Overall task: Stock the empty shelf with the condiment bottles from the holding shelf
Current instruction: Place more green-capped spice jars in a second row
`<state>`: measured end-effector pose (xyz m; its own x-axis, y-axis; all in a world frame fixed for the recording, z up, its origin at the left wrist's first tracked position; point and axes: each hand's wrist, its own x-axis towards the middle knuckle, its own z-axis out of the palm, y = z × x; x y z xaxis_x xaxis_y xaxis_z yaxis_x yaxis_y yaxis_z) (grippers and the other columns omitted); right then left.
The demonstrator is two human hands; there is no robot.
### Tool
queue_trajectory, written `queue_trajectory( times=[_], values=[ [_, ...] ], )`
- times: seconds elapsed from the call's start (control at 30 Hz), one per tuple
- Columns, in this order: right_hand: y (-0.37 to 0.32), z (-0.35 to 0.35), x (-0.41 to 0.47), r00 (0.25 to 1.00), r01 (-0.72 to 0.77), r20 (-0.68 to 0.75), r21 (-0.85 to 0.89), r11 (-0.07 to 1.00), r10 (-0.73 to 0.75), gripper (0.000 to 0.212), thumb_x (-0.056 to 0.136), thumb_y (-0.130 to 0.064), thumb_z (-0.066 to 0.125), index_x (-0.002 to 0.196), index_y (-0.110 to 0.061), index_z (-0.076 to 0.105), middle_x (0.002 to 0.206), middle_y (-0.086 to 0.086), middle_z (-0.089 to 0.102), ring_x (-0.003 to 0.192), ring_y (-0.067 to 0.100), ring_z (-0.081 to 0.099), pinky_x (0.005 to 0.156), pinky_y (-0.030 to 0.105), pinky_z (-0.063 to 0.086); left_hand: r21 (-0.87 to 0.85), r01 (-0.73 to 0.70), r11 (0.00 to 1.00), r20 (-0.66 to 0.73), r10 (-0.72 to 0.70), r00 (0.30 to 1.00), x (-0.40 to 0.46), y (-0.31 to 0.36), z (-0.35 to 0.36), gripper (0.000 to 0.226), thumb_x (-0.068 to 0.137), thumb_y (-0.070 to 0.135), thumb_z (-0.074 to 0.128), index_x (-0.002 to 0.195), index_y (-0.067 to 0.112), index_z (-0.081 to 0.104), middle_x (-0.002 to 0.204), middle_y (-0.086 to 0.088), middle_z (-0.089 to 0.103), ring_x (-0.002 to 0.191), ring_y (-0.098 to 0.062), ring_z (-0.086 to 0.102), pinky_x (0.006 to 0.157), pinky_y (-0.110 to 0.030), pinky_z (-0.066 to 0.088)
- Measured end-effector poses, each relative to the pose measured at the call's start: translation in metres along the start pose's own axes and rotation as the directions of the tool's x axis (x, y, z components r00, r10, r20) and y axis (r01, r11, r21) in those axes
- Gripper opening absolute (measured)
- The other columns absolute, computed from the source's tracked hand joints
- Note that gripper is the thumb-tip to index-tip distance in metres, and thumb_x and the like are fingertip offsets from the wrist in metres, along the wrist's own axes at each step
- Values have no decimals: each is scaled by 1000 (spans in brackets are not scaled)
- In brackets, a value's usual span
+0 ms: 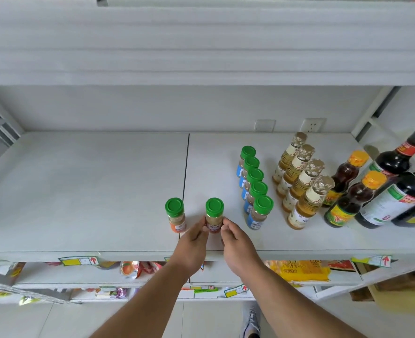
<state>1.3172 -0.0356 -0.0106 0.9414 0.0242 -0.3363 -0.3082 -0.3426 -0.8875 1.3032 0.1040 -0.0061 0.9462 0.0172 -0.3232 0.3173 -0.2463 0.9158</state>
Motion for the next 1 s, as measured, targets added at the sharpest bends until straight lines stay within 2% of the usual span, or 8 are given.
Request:
queue_trajectory(
  times=[0.1, 0.17, 0.27, 0.4, 0.53, 0.67, 0.83, 1.0],
  values=[
    [0, -3, 2, 1000, 2, -10, 11, 1000, -2, 41, 110, -31, 39, 147, -24, 53, 118, -8, 56, 111, 9, 51, 104, 27, 38, 0, 21, 1000, -26, -21, 999, 3, -5, 1, 43, 108, 25, 42, 149, 32, 51, 134, 8, 64, 124, -14, 56, 108, -27, 40],
    [2, -3, 2, 1000, -2, -12, 19, 1000, 2, 40, 110, -30, 39, 146, -23, 54, 116, -9, 54, 108, 9, 49, 101, 27, 38, -3, 31, 1000, -65, -31, 997, 1, -8, 2, 43, 108, 26, 42, 149, 31, 51, 141, 7, 61, 133, -13, 53, 111, -24, 41],
    [5, 0, 1, 1000, -8, -15, 48, 999, 9, 39, 109, -28, 41, 145, -22, 55, 115, -5, 58, 108, 13, 53, 101, 25, 39, -11, 9, 1000, -53, -10, 999, -1, -9, 6, 40, 108, 19, 41, 140, 36, 59, 132, 20, 65, 125, 3, 55, 100, -9, 40],
    [-2, 1, 7, 1000, -11, -24, 84, 996, 13, 35, 109, -24, 42, 141, -26, 58, 121, -9, 63, 113, 9, 57, 100, 21, 39, -15, 5, 1000, -54, -6, 999, 12, -5, 9, 40, 107, 25, 41, 140, 42, 57, 130, 23, 66, 124, 6, 55, 102, -17, 38],
    [-12, 2, 30, 999, -16, -41, 96, 995, 20, 40, 109, -26, 42, 148, -23, 53, 142, -9, 57, 134, 10, 51, 116, 26, 35, -20, 33, 999, -69, -34, 997, 34, 7, 12, 50, 101, 39, 41, 151, 36, 47, 145, 14, 58, 134, -6, 50, 118, -29, 34],
    [-26, 4, 65, 996, 11, -92, 116, 993, 0, 40, 109, -22, 42, 146, -22, 55, 144, -3, 60, 133, 14, 54, 117, 32, 37, -43, 50, 998, -122, -55, 991, 60, 28, 15, 48, 106, 32, 41, 154, 30, 43, 145, 9, 55, 136, -12, 49, 113, -23, 32],
    [-41, 7, 103, 991, -6, -132, 105, 994, 20, 44, 108, -26, 41, 150, -22, 51, 150, 2, 56, 139, 20, 50, 119, 41, 36, -126, 48, 991, -117, -63, 991, 102, 41, 17, 64, 84, 54, 41, 145, 38, 53, 135, 10, 65, 128, -12, 58, 114, -35, 43],
    [-57, 8, 125, 988, -46, -136, 181, 982, 71, 43, 108, -26, 40, 149, -23, 52, 148, 1, 57, 136, 22, 53, 118, 41, 40, -175, 47, 983, -121, -69, 990, 133, 41, 19, 58, 90, 50, 42, 145, 38, 52, 134, 9, 67, 125, -11, 61, 113, -40, 46]
  ],
)
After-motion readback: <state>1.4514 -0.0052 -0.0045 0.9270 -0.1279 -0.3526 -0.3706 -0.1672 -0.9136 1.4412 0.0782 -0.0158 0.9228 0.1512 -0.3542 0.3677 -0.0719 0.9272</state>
